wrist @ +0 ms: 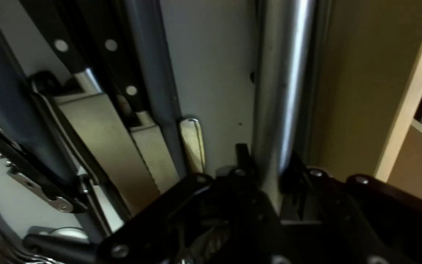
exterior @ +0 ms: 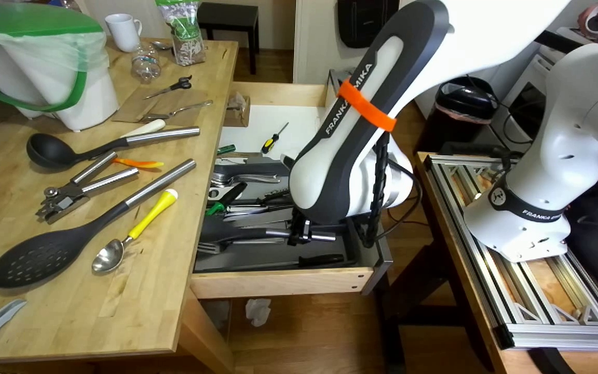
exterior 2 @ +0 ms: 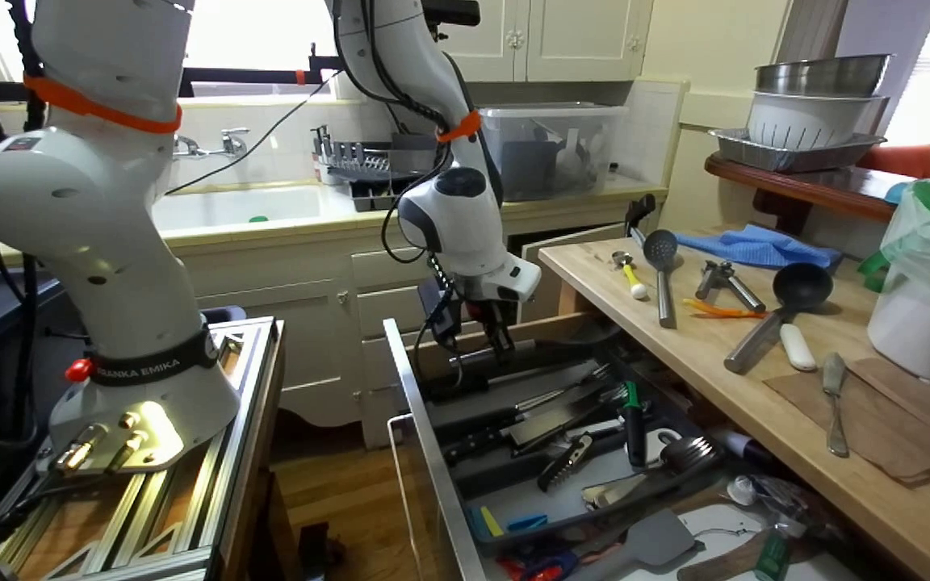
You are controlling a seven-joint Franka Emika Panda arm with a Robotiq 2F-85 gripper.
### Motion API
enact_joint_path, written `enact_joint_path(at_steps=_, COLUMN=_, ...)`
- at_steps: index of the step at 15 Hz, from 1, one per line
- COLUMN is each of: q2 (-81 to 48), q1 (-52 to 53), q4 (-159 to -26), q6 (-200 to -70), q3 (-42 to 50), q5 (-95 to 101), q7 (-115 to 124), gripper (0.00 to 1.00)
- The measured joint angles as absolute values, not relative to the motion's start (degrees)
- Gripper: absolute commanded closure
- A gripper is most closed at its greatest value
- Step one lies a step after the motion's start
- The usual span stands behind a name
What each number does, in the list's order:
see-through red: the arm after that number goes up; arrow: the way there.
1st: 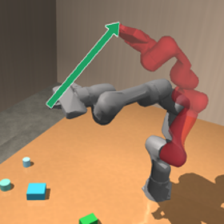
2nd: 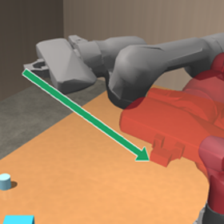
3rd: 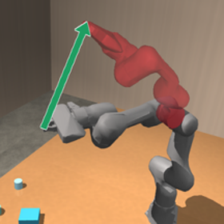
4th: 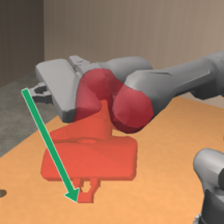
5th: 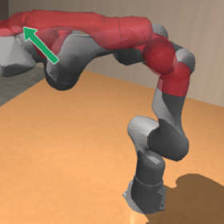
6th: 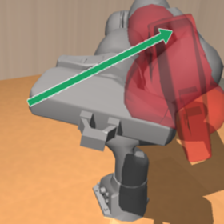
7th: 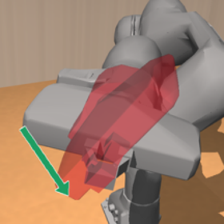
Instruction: Remove the black ladle from the open drawer and put it on top of the counter.
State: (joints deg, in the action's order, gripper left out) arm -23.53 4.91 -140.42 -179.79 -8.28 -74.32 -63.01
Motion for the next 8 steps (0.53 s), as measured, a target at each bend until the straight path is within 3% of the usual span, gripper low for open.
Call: enact_joint_path(at_steps=8, q2=-13.3, q1=5.2, q4=-145.9, q6=-165.7, q3=2.0, q5=-58.6, q7=-36.8, gripper=0.94)
